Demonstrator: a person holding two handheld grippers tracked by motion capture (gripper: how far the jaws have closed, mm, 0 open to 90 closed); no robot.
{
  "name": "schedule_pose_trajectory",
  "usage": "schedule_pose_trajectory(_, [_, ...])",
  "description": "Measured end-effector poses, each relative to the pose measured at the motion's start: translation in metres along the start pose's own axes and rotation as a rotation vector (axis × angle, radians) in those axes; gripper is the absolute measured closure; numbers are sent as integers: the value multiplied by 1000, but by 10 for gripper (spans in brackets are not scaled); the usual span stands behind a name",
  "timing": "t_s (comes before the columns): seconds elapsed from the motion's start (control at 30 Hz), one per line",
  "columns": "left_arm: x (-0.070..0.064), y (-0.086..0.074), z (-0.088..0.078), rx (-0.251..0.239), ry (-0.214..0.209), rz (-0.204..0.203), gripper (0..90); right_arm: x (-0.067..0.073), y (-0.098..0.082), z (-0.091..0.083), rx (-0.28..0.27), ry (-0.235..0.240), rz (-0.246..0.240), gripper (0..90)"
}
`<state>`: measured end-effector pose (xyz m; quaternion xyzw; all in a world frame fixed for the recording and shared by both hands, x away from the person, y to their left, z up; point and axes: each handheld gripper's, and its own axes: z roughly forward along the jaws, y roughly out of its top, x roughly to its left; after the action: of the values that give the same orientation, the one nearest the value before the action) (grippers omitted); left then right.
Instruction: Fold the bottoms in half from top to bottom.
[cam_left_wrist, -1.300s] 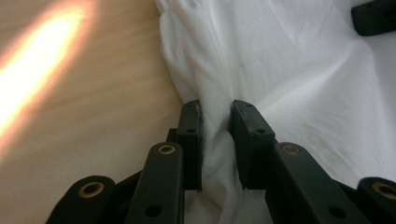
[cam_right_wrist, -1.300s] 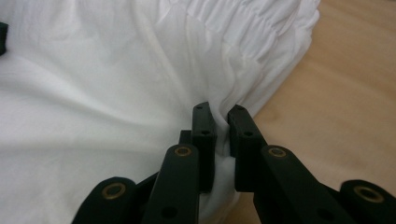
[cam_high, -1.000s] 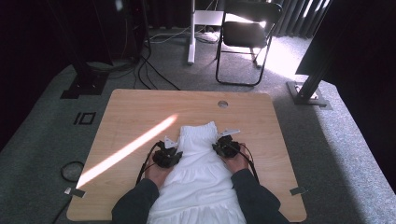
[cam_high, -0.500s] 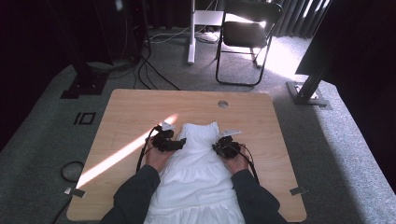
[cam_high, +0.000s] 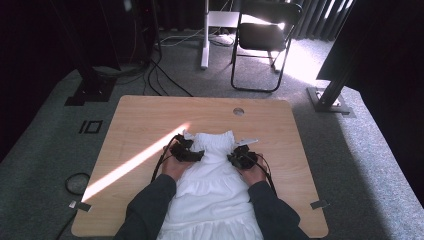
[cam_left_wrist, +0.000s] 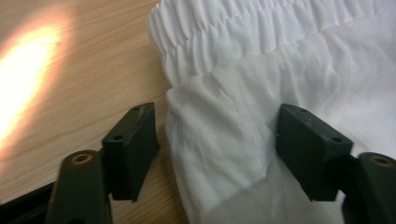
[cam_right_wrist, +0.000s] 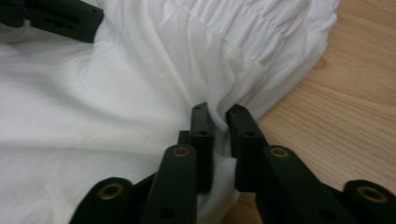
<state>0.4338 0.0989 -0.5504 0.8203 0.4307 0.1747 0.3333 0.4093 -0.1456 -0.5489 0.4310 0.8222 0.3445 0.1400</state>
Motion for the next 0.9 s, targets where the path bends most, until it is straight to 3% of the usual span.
schedule_pose_trajectory(0.07, [0,-1,0,-11,1,-5,333,-3,1,-1,4,-11,12,549])
schedule_pose_trajectory(0.13, [0,-1,0,-17,0,0,341,-8,2,-4,-21,-24,39,423])
schedule_pose_trajectory(0.23, [0,-2,0,-18,-1,0,342,-17,9,-11,-80,-35,73,344])
schedule_pose_trajectory(0.3, [0,-2,0,-21,1,-2,342,-21,17,-10,-89,-19,66,292])
schedule_pose_trajectory(0.4, [-1,-2,1,-27,4,-3,342,-22,27,7,11,6,22,173])
schedule_pose_trajectory(0.47, [-1,-2,1,-28,3,-3,342,-22,31,21,57,-37,-22,145])
schedule_pose_trajectory(0.63, [-1,-2,2,-35,3,-2,345,-29,39,36,47,-37,-31,160])
schedule_pose_trajectory(0.83, [-1,-1,3,-37,10,-7,359,-27,42,36,14,3,-65,475])
schedule_pose_trajectory(0.9, [-2,-1,3,-42,9,-15,378,-25,43,36,6,8,-56,558])
